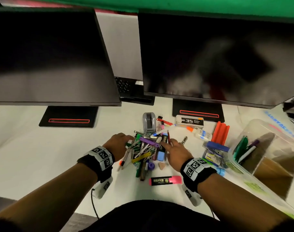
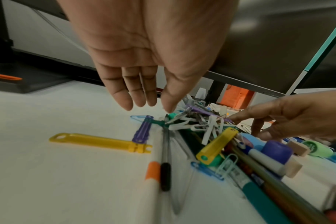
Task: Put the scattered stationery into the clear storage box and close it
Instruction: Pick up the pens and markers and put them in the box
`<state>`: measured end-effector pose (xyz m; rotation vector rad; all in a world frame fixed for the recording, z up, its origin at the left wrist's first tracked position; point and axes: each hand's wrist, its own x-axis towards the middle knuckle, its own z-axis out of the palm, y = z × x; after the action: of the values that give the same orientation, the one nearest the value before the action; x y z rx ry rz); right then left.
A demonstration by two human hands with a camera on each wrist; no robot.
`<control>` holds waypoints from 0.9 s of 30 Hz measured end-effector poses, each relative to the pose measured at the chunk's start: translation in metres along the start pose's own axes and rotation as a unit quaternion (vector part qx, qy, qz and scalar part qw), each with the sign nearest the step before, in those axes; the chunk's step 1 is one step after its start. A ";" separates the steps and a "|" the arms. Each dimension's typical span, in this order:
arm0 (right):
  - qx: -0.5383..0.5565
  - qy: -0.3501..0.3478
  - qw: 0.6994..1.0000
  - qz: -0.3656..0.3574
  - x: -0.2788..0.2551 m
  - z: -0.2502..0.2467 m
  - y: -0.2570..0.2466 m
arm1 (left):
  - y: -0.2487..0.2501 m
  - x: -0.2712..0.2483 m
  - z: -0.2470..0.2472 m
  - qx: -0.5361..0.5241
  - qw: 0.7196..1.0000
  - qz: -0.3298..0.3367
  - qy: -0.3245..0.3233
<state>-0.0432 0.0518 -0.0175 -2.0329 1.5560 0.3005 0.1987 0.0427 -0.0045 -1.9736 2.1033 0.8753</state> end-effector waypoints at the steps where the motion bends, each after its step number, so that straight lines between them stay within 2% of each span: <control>1: 0.001 0.002 1.000 0.002 0.000 0.000 0.000 | -0.001 0.002 0.001 -0.001 1.000 0.005 -0.005; 7: -0.013 0.009 1.000 0.011 0.006 0.007 -0.004 | 0.003 0.013 0.012 0.022 0.997 0.050 -0.048; 13: 0.027 0.023 0.996 0.087 0.004 0.004 0.004 | 0.006 0.021 0.016 -0.016 0.996 0.073 -0.055; 18: 0.039 0.039 0.991 0.120 0.007 0.002 0.014 | 0.003 0.021 0.016 -0.043 0.995 0.082 -0.040; 20: 0.039 0.048 0.991 0.121 0.010 0.001 0.014 | 0.004 0.020 0.017 -0.061 0.996 0.069 -0.017; 24: 0.087 0.067 0.985 0.131 0.012 -0.004 0.015 | 0.002 0.014 0.015 -0.100 0.991 -0.002 0.085; 27: 0.102 0.065 0.983 0.139 0.010 -0.011 0.013 | -0.004 0.010 0.016 -0.088 0.991 -0.059 0.079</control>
<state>-0.0538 0.0356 -0.0166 -1.7101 1.8727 0.1074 0.1963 0.0420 -0.0232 -2.3001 2.0247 0.9416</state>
